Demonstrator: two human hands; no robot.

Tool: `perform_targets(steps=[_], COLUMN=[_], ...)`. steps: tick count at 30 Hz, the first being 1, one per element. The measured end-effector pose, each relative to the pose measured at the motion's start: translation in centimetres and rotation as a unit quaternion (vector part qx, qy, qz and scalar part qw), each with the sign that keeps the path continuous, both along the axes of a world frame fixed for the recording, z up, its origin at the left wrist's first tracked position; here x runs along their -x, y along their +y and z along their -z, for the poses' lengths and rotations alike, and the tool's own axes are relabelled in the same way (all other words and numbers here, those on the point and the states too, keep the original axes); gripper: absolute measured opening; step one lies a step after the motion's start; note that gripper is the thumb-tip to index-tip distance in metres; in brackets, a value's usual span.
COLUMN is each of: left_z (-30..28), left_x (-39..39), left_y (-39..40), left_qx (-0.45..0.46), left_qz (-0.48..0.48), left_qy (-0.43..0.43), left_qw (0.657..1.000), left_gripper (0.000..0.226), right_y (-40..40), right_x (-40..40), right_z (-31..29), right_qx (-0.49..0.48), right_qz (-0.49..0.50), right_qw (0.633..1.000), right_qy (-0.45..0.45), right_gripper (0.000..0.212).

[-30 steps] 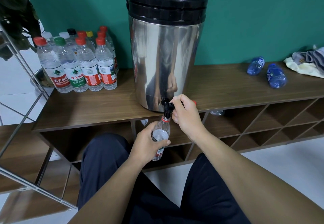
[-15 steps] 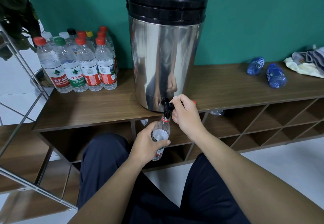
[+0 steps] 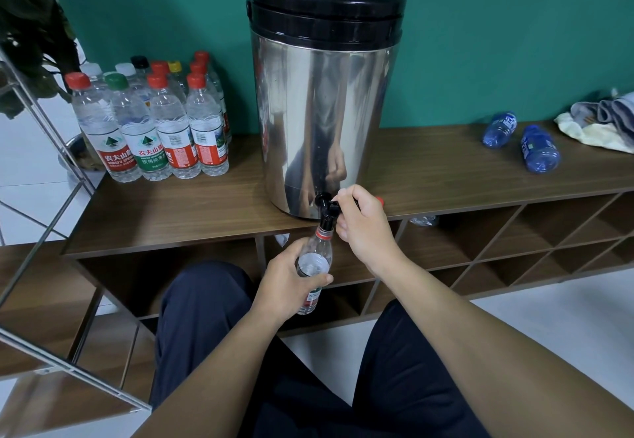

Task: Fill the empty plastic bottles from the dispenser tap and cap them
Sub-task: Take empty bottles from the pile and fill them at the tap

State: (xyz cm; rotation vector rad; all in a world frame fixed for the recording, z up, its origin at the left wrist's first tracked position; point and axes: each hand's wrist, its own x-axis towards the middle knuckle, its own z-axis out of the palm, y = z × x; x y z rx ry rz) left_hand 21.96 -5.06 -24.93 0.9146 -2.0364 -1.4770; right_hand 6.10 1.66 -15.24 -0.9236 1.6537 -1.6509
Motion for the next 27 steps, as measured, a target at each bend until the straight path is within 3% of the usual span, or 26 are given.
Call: perform_targets(steps=[27], left_z=[0.26], left_x=[0.03], left_y=[-0.20], left_qx=[0.009], left_qz=[0.000], left_qy=[-0.006], left_qw=[1.000], left_gripper=[0.070], right_y=[-0.07], right_x=[0.05], right_z=[0.12], right_qx=[0.006], right_qz=[0.000], right_qw=[1.000], right_qy=[-0.006], right_gripper=[0.026])
